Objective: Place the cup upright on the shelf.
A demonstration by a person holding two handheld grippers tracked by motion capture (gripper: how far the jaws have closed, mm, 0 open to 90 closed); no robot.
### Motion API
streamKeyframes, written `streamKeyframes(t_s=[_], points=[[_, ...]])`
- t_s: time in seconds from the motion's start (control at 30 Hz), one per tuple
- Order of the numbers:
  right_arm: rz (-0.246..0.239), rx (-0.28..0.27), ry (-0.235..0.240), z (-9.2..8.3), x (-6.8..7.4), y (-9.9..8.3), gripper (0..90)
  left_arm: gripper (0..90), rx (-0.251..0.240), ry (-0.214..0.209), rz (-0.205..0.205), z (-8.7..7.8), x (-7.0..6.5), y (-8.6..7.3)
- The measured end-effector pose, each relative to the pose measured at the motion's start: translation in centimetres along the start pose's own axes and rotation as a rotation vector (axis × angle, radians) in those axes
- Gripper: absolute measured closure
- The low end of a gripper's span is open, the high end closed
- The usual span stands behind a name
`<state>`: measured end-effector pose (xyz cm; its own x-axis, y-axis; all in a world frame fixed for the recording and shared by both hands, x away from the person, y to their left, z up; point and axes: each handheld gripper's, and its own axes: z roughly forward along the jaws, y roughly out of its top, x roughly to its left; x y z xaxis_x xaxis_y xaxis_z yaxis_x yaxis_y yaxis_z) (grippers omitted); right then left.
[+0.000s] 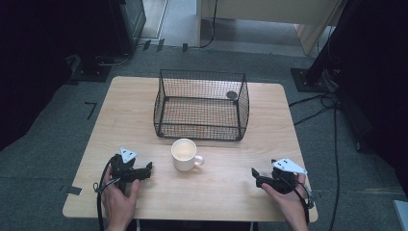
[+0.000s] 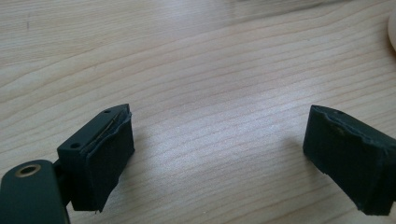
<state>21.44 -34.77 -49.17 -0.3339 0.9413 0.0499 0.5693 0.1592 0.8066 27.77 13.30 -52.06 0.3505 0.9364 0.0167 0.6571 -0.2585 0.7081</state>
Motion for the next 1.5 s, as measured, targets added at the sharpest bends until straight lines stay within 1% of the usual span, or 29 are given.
streamKeyframes(t_s=[0.03, 0.13, 0.17, 0.2, 0.27, 0.3, 0.37, 0.43, 0.5, 0.57, 0.6, 0.73, 0.77, 0.8, 0.87, 0.9, 0.97, 1.0, 1.03, 1.1, 1.13, 1.17, 1.2, 1.4, 1.5], points=[[-0.003, -0.008, 0.01, 0.0, 0.6, 0.2, 14.0, 9.4, 0.0, 0.0, 0.0, 0.0, 0.0, 0.0], [-0.009, -0.016, 0.022, 0.0, 1.1, 0.5, 14.1, 9.4, 0.0, 0.0, 0.0, 0.0, 0.0, 0.0], [-0.009, -0.024, 0.038, 0.0, 1.6, 0.9, 14.1, 9.4, 0.0, 0.0, -0.001, 0.0, 0.0, 0.0], [-0.013, -0.027, 0.045, 0.0, 1.9, 1.0, 14.2, 9.4, 0.0, 0.0, 0.0, 0.0, 0.0, 0.0], [-0.018, -0.033, 0.048, 0.0, 2.1, 1.2, 14.2, 9.4, 0.0, 0.0, 0.0, 0.0, 0.0, 0.0], [-0.028, -0.038, 0.055, 0.0, 2.6, 1.5, 14.4, 9.4, 0.0, 0.0, -0.001, 0.0, 0.0, 0.0], [-0.03, -0.038, 0.058, 0.0, 2.8, 1.6, 14.5, 9.4, 0.0, 0.0, -0.001, 0.0, 0.0, 0.0], [-0.037, -0.046, 0.072, 0.2, 3.5, 1.8, 14.6, 9.4, 0.0, 0.0, -0.001, 0.0, 0.0, 0.0], [-0.042, -0.049, 0.077, 0.2, 3.7, 1.9, 14.7, 9.4, 0.0, 0.0, 0.0, 0.0, 0.0, 0.0], [-0.049, -0.052, 0.096, 0.4, 4.4, 2.2, 14.7, 9.4, 0.0, 0.0, 0.0, 0.0, 0.0, 0.0], [-0.049, -0.052, 0.096, 0.4, 4.4, 2.2, 14.7, 9.4, 0.0, 0.0, 0.0, 0.0, 0.0, 0.0], [-0.06, -0.052, 0.122, 0.6, 5.4, 2.6, 15.0, 9.4, 0.0, 0.0, 0.0, 0.0, 0.0, 0.0], [-0.063, -0.058, 0.135, 0.6, 5.8, 2.8, 15.2, 9.4, 0.0, 0.0, 0.0, 0.0, 0.0, 0.0], [-0.063, -0.058, 0.135, 0.6, 5.8, 2.8, 15.2, 9.4, -0.001, 0.0, 0.0, 0.0, 0.0, 0.0], [-0.073, -0.062, 0.15, 0.7, 6.6, 3.1, 16.1, 9.4, -0.001, 0.0, 0.0, 0.0, 0.0, 0.0], [-0.073, -0.062, 0.15, 0.7, 6.6, 3.1, 16.1, 9.4, -0.001, 0.0, 0.0, 0.0, 0.0, 0.0], [-0.082, -0.059, 0.163, 0.9, 7.3, 3.3, 16.7, 9.4, -0.001, 0.0, 0.0, 0.0, 0.0, 0.0], [-0.082, -0.059, 0.163, 0.9, 7.3, 3.3, 16.7, 9.4, -0.001, 0.0, 0.0, 0.0, 0.0, 0.0], [-0.088, -0.064, 0.174, 0.9, 7.7, 3.4, 17.2, 9.3, -0.001, 0.0, 0.0, 0.0, 0.0, 0.0], [-0.093, -0.065, 0.185, 1.1, 8.2, 3.6, 17.7, 9.4, -0.001, 0.0, 0.0, 0.0, 0.0, 0.0], [-0.093, -0.065, 0.185, 1.1, 8.2, 3.6, 17.7, 9.3, -0.001, 0.0, 0.0, 0.0, 0.0, 0.0], [-0.099, -0.069, 0.192, 1.2, 8.6, 3.7, 18.9, 9.4, -0.001, 0.0, 0.0, 0.0, 0.0, 0.0], [-0.099, -0.069, 0.192, 1.2, 8.6, 3.7, 18.9, 9.3, -0.001, 0.0, 0.0, 0.0, 0.0, 0.0], [-0.106, -0.077, 0.219, 1.7, 9.9, 4.1, 21.6, 9.3, -0.001, 0.0, 0.0, 0.0, 0.0, 0.0], [-0.109, -0.078, 0.229, 1.8, 10.3, 4.2, 22.3, 9.4, -0.001, 0.0, 0.0, 0.0, 0.0, 0.0]])
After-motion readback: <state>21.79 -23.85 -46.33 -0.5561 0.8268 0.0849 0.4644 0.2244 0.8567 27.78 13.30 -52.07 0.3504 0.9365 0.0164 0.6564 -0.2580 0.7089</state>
